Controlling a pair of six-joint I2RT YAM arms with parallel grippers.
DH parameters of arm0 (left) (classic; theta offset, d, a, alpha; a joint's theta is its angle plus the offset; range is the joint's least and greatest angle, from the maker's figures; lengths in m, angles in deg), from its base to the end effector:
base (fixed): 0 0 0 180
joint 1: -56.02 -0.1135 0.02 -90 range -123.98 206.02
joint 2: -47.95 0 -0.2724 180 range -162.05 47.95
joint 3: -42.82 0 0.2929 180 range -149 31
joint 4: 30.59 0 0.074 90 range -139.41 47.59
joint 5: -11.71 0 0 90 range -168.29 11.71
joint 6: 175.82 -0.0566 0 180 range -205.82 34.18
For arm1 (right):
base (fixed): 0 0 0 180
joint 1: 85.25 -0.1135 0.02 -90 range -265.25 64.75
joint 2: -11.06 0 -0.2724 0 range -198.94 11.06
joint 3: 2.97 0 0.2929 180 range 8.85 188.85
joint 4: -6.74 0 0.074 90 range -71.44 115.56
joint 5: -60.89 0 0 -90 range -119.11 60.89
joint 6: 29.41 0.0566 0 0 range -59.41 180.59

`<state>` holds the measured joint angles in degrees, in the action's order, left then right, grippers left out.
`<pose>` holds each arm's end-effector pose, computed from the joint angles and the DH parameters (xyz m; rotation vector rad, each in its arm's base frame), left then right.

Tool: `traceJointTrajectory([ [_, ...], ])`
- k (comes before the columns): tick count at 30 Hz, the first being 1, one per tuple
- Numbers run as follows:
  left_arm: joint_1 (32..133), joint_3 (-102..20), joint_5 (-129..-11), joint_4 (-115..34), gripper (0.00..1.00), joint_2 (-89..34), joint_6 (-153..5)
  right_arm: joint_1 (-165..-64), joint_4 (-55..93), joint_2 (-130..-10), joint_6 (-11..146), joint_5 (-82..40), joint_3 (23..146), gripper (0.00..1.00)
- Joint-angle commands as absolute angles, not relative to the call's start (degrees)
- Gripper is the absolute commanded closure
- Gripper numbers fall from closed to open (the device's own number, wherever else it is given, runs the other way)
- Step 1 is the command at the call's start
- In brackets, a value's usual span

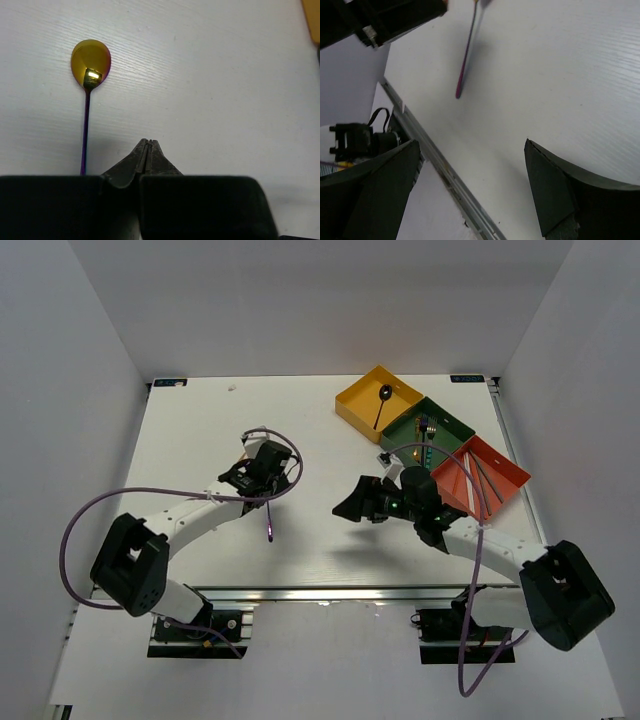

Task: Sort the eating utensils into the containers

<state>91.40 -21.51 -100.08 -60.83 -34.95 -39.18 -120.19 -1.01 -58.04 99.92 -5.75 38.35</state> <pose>0.2953 -0.1840 0.1953 -0.3998 2.3228 -0.2382 0.2333 0.1904 0.1883 -0.2211 2.0908 1.2220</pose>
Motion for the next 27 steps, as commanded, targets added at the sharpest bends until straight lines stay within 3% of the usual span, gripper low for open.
traceJointTrajectory([
  [1, 91.4, -25.7, -107.4, -67.9, 0.99, -35.3, -37.9, -120.7, -4.4, -61.7, 102.7, -13.5, 41.8, 0.11],
  [4, 91.4, -29.2, -110.1, -74.5, 0.87, -39.5, -39.5, -121.0, -1.6, -64.0, 102.1, -14.8, 43.0, 0.11],
  [5, 91.4, -29.0, -110.5, -74.6, 0.71, -39.6, -39.8, -121.0, -1.5, -64.0, 102.1, -15.1, 42.5, 0.11],
  [7, 91.4, -27.6, -111.1, -72.8, 0.54, -38.3, -40.3, -121.0, -1.6, -63.7, 102.1, -16.0, 41.7, 0.11],
  [8, 91.4, -26.6, -110.7, -71.9, 0.38, -37.9, -42.2, -121.0, -1.5, -63.5, 102.0, -16.1, 41.3, 0.11],
  [10, 90.4, -26.7, -110.8, -71.3, 0.32, -39.0, -43.4, -121.0, -1.4, -63.5, 101.8, -15.7, 40.9, 0.11],
  [19, 85.0, -22.8, -101.9, -61.5, 0.36, -46.6, -51.1, -121.0, 1.2, -61.7, 99.9, -15.9, 40.5, 0.11],
  [23, 84.0, -21.8, -100.4, -58.2, 0.43, -50.0, -51.2, -121.0, 2.2, -60.4, 99.4, -16.2, 40.7, 0.11],
  [24, 83.8, -21.7, -99.9, -56.8, 0.46, -50.7, -51.4, -121.0, 2.6, -60.1, 99.4, -16.3, 40.7, 0.11],
  [25, 83.8, -21.5, -98.8, -56.3, 0.59, -51.2, -51.5, -121.0, 3.0, -59.4, 99.3, -16.5, 40.8, 0.11],
  [27, 83.9, -21.3, -97.5, -55.2, 0.72, -52.2, -51.5, -120.9, 3.8, -58.6, 98.8, -17.0, 40.9, 0.11],
])
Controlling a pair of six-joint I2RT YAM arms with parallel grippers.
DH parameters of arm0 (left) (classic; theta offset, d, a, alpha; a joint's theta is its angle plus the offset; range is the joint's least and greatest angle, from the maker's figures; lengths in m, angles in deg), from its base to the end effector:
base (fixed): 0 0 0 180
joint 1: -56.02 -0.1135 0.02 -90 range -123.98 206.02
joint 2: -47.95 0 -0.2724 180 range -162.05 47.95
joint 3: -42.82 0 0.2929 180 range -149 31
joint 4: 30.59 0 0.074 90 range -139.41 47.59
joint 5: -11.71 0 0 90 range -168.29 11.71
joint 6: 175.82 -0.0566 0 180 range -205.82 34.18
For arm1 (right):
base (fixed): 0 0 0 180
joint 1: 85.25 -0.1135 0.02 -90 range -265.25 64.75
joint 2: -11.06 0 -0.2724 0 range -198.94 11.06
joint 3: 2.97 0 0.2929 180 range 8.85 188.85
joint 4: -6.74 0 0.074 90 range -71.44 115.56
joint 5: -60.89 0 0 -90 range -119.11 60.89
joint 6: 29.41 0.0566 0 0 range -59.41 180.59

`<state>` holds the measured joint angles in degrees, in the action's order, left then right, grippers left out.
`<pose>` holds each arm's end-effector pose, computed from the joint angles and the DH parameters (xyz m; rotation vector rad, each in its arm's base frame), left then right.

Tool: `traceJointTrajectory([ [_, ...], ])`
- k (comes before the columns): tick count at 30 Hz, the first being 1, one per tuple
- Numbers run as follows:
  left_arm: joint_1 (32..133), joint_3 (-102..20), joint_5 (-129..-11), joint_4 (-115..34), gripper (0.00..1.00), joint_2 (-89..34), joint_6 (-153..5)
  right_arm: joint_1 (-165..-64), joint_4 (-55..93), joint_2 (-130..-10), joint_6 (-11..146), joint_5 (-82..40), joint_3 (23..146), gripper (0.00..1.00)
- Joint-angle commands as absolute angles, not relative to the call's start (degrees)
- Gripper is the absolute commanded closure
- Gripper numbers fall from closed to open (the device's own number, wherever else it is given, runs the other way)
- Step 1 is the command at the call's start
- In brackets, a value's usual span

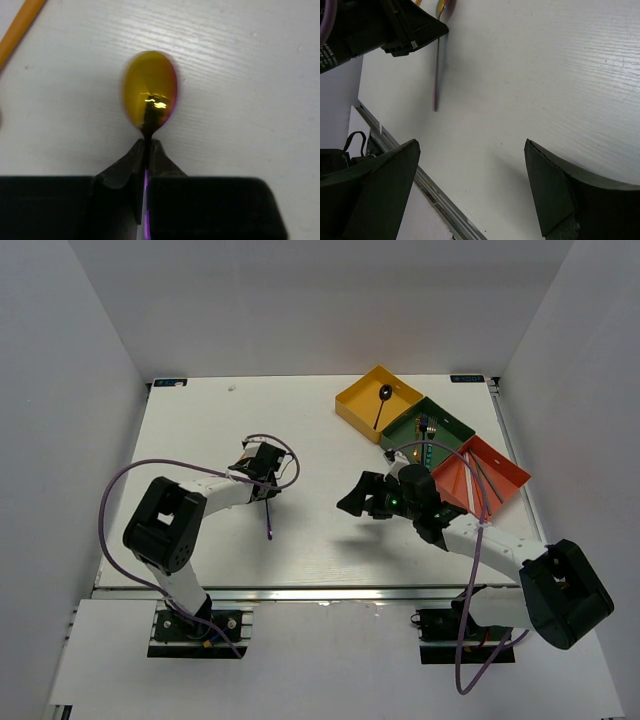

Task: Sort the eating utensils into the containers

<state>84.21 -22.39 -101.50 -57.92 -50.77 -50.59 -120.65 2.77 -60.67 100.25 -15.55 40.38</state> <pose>0.3339 -0.1537 0.1110 -0.2869 2.4885 0.0950 0.2448 0.1903 0.1796 -0.0845 2.1503 1.0445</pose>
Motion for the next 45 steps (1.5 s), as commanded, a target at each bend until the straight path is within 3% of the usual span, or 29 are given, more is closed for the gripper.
traceJointTrajectory([
  [1, 83.9, -20.8, -96.8, -55.1, 0.90, -52.3, -51.1, -121.0, 4.1, -58.1, 98.7, -17.2, 41.0, 0.11],
  [2, 83.9, -20.6, -96.7, -55.1, 0.98, -52.2, -50.9, -121.0, 4.2, -57.8, 98.6, -17.3, 41.0, 0.11],
  [3, 83.9, -20.3, -96.3, -55.0, 1.00, -51.0, -50.7, -121.0, 4.2, -57.5, 98.6, -17.3, 41.0, 0.11],
  [10, 85.5, -15.6, -87.0, -47.8, 1.00, -33.8, -42.9, -122.2, -11.0, -59.3, 96.9, -2.8, 37.7, 0.11],
  [12, 87.3, -13.7, -80.5, -42.4, 1.00, -29.9, -38.6, -126.0, -8.4, -60.9, 92.8, -6.2, 40.8, 0.11],
  [14, 89.8, -12.4, -78.7, -37.4, 1.00, -28.3, -35.3, -128.7, -3.7, -62.3, 91.7, -13.9, 44.2, 0.11],
  [17, 92.1, -11.6, -77.4, -34.2, 1.00, -26.3, -30.9, -129.0, -5.3, -63.7, 91.9, -16.1, 44.5, 0.11],
  [22, 94.6, -18.4, -86.7, -48.1, 1.00, -28.0, -31.0, -129.7, -6.7, -60.7, 91.4, -16.5, 43.8, 0.11],
  [31, 96.8, -20.7, -87.8, -48.6, 1.00, -28.5, -30.1, -133.1, -2.8, -67.5, 90.4, -20.2, 50.2, 0.19],
  [34, 97.1, -21.3, -87.5, -48.1, 1.00, -29.7, -30.2, -133.9, -2.5, -70.4, 90.3, -20.8, 53.0, 0.34],
  [36, 97.2, -21.4, -87.6, -48.0, 1.00, -29.9, -30.2, -134.2, -2.4, -72.3, 90.3, -20.8, 54.4, 0.63],
  [37, 97.2, -21.6, -88.6, -48.6, 1.00, -29.9, -30.2, -134.2, -2.3, -72.6, 90.2, -20.9, 55.2, 0.91],
  [38, 97.2, -22.0, -89.4, -49.1, 1.00, -29.9, -30.6, -134.2, -2.3, -72.9, 90.2, -21.2, 55.3, 1.00],
  [39, 97.2, -22.4, -90.4, -49.5, 1.00, -30.1, -31.1, -134.2, -2.4, -72.7, 90.2, -22.2, 55.3, 1.00],
  [40, 97.2, -23.0, -91.1, -51.4, 0.96, -30.4, -31.7, -134.0, -2.6, -72.4, 90.2, -22.8, 55.0, 1.00],
  [41, 97.2, -25.1, -94.3, -52.9, 0.56, -30.6, -33.3, -133.9, -2.5, -71.9, 90.0, -23.4, 54.9, 1.00],
  [43, 97.2, -28.5, -99.5, -60.0, 0.02, -31.7, -34.8, -132.3, -1.0, -72.0, 89.0, -24.4, 55.5, 1.00],
  [45, 96.9, -34.5, -108.4, -67.5, 0.02, -31.9, -36.7, -129.0, 1.2, -72.8, 88.1, -24.0, 57.4, 1.00],
])
